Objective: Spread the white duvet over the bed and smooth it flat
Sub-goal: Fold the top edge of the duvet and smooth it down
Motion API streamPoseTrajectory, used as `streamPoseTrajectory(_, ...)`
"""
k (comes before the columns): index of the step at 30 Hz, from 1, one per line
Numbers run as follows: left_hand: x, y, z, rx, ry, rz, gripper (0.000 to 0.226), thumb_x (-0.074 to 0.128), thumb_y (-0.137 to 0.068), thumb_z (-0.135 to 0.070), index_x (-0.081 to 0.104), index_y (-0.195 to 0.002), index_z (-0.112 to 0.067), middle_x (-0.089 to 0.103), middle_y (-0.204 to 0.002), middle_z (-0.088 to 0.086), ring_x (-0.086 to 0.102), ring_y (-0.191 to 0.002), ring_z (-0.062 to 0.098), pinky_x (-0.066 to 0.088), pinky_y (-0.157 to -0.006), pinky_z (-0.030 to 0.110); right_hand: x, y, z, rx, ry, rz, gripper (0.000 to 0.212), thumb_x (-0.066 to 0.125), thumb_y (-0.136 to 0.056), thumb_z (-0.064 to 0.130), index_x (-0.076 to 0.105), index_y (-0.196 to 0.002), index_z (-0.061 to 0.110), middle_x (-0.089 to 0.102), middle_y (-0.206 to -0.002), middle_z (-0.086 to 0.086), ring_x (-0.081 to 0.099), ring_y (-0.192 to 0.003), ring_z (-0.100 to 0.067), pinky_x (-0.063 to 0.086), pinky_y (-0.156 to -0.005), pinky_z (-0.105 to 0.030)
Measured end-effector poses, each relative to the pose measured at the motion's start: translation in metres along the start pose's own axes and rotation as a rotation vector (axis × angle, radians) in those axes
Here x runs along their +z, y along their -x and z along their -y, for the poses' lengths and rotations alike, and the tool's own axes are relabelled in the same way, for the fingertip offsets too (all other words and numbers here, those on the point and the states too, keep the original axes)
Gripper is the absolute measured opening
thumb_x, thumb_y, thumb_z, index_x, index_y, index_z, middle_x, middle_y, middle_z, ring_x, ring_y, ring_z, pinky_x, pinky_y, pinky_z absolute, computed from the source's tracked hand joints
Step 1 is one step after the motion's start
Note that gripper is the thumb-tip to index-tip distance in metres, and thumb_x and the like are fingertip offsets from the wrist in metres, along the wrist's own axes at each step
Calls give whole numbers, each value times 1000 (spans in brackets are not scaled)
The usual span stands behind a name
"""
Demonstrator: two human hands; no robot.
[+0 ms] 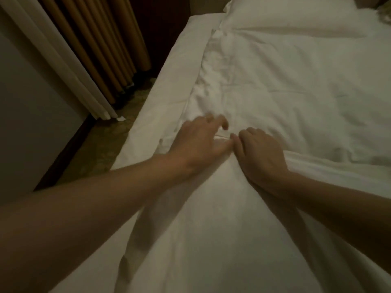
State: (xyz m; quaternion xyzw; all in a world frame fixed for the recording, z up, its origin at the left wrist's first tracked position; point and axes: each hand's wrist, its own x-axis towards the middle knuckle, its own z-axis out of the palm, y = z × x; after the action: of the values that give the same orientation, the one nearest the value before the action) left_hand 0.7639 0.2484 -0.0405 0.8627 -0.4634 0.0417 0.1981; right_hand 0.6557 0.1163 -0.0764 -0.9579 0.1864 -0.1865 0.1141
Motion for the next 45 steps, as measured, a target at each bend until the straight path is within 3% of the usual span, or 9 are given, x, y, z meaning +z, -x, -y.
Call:
streamPoseTrajectory(5, 28, 29, 50, -223, -242, 254, 53, 32, -93, -70, 57, -109, -26, 61, -113, 4, 55, -102, 26, 43, -82, 36, 8, 12, -37, 129, 211, 177, 46, 30, -105, 39, 63, -87, 14, 68, -90, -13, 64, -83, -34, 42, -68, -37)
streamPoseTrajectory(9, 24, 17, 46, -540, 435, 326, 50, 48, -93, -61, 59, -65, -22, 64, -71, -1, 60, -73, 19, 42, -66, 27, 13, 6, -39, 346, -195, 551, 56, 39, -101, 48, 68, -79, 5, 70, -84, -14, 65, -83, -30, 40, -68, -31)
streamPoseTrajectory(12, -2, 12, 59, -680, 494, 629, 52, 58, -83, -67, 67, -106, -21, 63, -103, -3, 62, -99, 20, 44, -86, 28, 3, -4, -40, 423, -320, 686, 60, 45, -96, 59, 71, -79, 8, 68, -78, -5, 64, -77, -21, 41, -72, -28)
streamPoseTrajectory(16, 15, 4, 25, -376, -108, 241, 25, 55, -92, -47, 57, -74, -29, 64, -84, -4, 63, -90, 25, 42, -73, 32, 2, 6, -30, 241, 82, 348, 47, 34, -102, 49, 70, -103, 20, 70, -100, -11, 64, -94, -32, 35, -69, -34)
streamPoseTrajectory(21, 44, 41, -83, 69, -8, -37, 44, 34, -99, -26, 53, -134, -8, 62, -128, 9, 57, -116, 25, 39, -105, 39, -39, 59, -9, 134, -74, -165, 32, 34, -94, 26, 61, -107, 15, 64, -107, -5, 55, -100, -26, 35, -86, -34)
streamPoseTrajectory(29, 110, 39, -28, -25, -385, 206, 54, 22, -100, -32, 41, -148, -17, 39, -153, 12, 34, -142, 29, 21, -117, 44, -46, 111, -176, 270, 359, 455, 71, -2, -96, 50, 26, -154, 21, 25, -161, 1, 19, -149, -15, 6, -121, -38)
streamPoseTrajectory(33, 99, 27, -107, -215, -159, 78, 51, 40, -96, -16, 41, -146, -7, 41, -151, 15, 37, -138, 32, 23, -116, 46, -84, 107, -167, 265, 333, 312, 68, 5, -94, 41, 27, -153, 17, 20, -162, -3, 13, -150, -18, 4, -122, -42)
streamPoseTrajectory(36, 98, 52, -208, 99, 167, 32, 54, 40, -91, -19, 46, -143, -6, 48, -146, 7, 42, -136, 22, 26, -114, 40, -113, 159, -126, 25, 121, 132, 49, 36, -95, 28, 53, -137, 11, 50, -145, -7, 41, -139, -21, 22, -117, -44)
streamPoseTrajectory(45, 170, 45, -201, 6, -263, 302, 65, 19, -96, -46, 38, -149, -15, 37, -155, 10, 35, -141, 30, 19, -117, 47, -166, 230, -362, 430, 486, 385, 60, 9, -103, 44, 24, -155, 19, 25, -161, -1, 19, -149, -16, 5, -122, -37)
